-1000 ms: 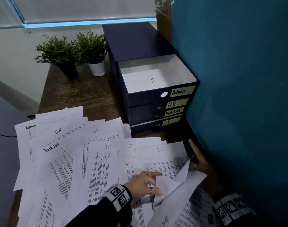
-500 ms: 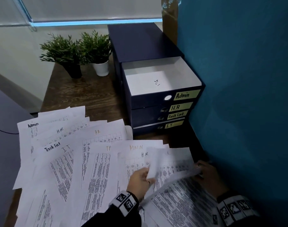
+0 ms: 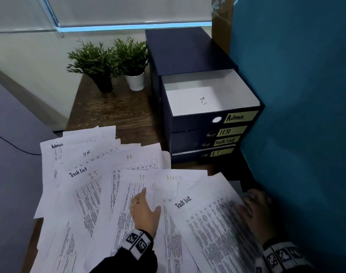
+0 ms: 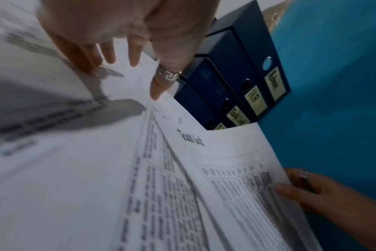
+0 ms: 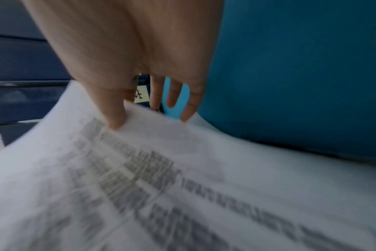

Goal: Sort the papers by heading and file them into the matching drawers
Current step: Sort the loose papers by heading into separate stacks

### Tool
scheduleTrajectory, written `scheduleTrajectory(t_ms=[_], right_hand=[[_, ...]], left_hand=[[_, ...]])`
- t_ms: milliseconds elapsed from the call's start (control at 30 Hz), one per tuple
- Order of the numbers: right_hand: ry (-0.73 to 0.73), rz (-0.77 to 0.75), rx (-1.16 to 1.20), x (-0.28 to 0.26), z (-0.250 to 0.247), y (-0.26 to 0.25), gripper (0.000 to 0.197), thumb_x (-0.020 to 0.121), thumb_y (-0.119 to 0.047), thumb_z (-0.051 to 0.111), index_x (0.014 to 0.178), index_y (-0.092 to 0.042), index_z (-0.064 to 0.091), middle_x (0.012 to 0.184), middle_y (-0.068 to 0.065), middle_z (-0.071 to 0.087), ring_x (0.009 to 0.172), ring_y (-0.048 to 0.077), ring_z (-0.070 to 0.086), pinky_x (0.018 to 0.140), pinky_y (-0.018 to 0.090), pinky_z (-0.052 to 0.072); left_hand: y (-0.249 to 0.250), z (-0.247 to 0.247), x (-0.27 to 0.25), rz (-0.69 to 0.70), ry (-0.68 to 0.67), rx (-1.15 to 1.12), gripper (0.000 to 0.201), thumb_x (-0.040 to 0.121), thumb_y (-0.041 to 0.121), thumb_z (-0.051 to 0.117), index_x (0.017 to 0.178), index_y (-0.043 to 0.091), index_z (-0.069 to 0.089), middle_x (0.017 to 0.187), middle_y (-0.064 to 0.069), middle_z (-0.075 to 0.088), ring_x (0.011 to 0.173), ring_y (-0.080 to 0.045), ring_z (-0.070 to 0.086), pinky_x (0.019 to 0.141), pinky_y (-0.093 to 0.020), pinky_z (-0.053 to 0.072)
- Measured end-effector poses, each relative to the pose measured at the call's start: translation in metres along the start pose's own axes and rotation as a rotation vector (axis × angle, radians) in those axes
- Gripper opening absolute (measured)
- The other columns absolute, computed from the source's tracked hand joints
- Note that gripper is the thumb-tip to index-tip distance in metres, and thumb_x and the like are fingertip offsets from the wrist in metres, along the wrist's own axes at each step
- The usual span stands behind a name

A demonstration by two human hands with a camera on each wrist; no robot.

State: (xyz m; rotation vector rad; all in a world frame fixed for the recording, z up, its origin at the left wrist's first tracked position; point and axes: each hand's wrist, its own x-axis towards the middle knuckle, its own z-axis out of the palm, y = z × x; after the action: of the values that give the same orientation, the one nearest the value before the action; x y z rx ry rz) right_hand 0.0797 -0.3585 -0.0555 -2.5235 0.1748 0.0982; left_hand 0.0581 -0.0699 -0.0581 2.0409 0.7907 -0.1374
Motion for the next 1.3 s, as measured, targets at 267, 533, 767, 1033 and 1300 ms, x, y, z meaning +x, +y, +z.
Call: scheduleTrajectory(t_ms=[267, 533, 767, 1033, 1300], right_hand=[[-0.213, 0.173, 0.085, 0.004, 0.028, -0.010, 0.041, 0.093, -0.019, 0.052, 0.130, -0.003, 0.048, 0.125, 0.016, 0.060, 0.116, 0.030, 0.054, 0.097, 0.032, 0.040], [-0.234, 0.184, 0.080, 0.008, 0.033, -0.018, 0.036, 0.090, -0.014, 0.056, 0.124, -0.003, 0.054, 0.122, 0.016, 0.062, 0.114, 0.029, 0.055, 0.097, 0.030, 0.040], [-0.260, 0.201, 0.109, 0.008, 0.031, -0.027, 0.033, 0.091, -0.010, 0.053, 0.124, -0.002, 0.053, 0.120, 0.015, 0.061, 0.112, 0.028, 0.055, 0.088, 0.023, 0.035], [-0.264, 0.241, 0.126, 0.006, 0.030, -0.033, 0.037, 0.092, -0.011, 0.052, 0.128, 0.001, 0.049, 0.126, 0.017, 0.057, 0.119, 0.031, 0.050, 0.098, 0.030, 0.035], [-0.261, 0.172, 0.320, 0.001, 0.006, -0.048, 0.050, 0.082, -0.045, 0.061, 0.120, -0.012, 0.056, 0.105, 0.011, 0.067, 0.096, 0.019, 0.059, 0.088, 0.023, 0.045]], left_hand=[[0.007, -0.016, 0.008, 0.016, -0.330, -0.090, 0.033, 0.081, -0.006, 0.060, 0.113, 0.002, 0.060, 0.071, 0.015, 0.068, 0.054, 0.000, 0.054, 0.071, -0.020, 0.055], [-0.012, -0.052, 0.039, -0.037, 0.145, 0.227, 0.058, 0.081, 0.029, 0.067, 0.134, 0.020, 0.045, 0.143, -0.007, 0.039, 0.128, -0.031, 0.037, 0.106, -0.048, 0.031], [-0.019, -0.070, 0.041, 0.058, -0.002, -0.078, 0.029, 0.079, -0.004, 0.063, 0.104, 0.010, 0.064, 0.101, -0.009, 0.067, 0.083, -0.021, 0.062, 0.079, -0.035, 0.053], [-0.023, -0.098, 0.016, 0.122, -0.318, -0.280, 0.037, 0.093, 0.006, 0.044, 0.113, 0.030, 0.063, 0.123, 0.022, 0.050, 0.122, -0.011, 0.047, 0.108, -0.042, 0.034], [-0.002, -0.169, 0.026, 0.387, -0.090, -0.341, 0.063, 0.097, 0.000, 0.034, 0.130, 0.052, 0.024, 0.140, 0.031, 0.022, 0.130, 0.012, 0.022, 0.103, -0.006, 0.021]])
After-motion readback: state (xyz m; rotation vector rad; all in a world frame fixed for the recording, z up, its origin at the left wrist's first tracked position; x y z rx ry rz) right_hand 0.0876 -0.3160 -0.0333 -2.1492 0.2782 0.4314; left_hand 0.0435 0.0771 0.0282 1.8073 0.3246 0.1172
